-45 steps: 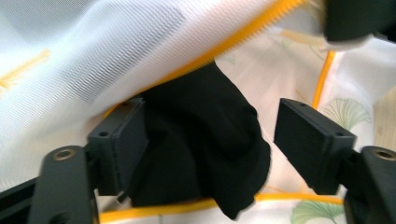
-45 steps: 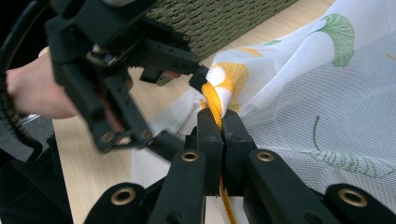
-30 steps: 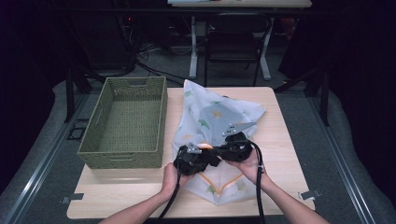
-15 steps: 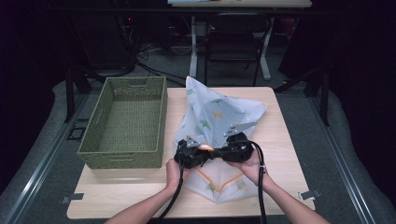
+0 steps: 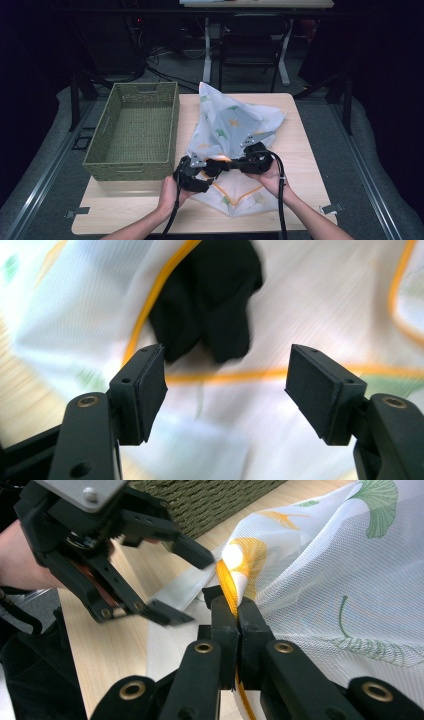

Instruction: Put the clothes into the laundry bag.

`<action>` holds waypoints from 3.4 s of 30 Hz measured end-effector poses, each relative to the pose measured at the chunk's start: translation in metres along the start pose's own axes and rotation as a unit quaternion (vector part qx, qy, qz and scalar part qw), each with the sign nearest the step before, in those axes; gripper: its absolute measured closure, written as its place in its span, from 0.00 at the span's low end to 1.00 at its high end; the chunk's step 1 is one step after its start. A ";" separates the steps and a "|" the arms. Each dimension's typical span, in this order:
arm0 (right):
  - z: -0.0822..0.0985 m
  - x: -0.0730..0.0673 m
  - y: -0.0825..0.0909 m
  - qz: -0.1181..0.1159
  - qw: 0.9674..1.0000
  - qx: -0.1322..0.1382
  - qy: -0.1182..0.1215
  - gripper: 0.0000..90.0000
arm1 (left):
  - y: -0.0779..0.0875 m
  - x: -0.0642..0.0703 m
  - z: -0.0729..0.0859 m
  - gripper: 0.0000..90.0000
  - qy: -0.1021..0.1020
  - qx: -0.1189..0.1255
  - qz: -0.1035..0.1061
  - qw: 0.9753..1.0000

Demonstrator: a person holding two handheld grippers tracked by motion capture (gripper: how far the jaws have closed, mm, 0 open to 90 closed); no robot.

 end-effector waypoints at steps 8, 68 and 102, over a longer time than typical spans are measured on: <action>0.000 -0.003 -0.003 0.003 1.000 -0.006 0.007 0.98 | -0.007 0.002 0.023 0.30 0.012 -0.047 0.001 0.999; -0.001 0.005 0.006 0.002 1.000 -0.012 0.005 0.98 | 0.008 -0.012 -0.046 0.98 -0.099 0.057 -0.055 0.992; 0.016 -0.002 -0.002 -0.002 0.998 -0.066 0.022 0.98 | 0.014 -0.001 -0.031 0.97 -0.196 0.009 -0.044 0.980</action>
Point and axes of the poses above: each handheld gripper's, and its own axes: y roughly backward along the jaws, z roughly out of its underside, x roughly to its right, the point moved 9 cm from there along -y, roughly forward along the jaws, and after that the axes turned 5 degrees about -y, right-handed, at the moved point
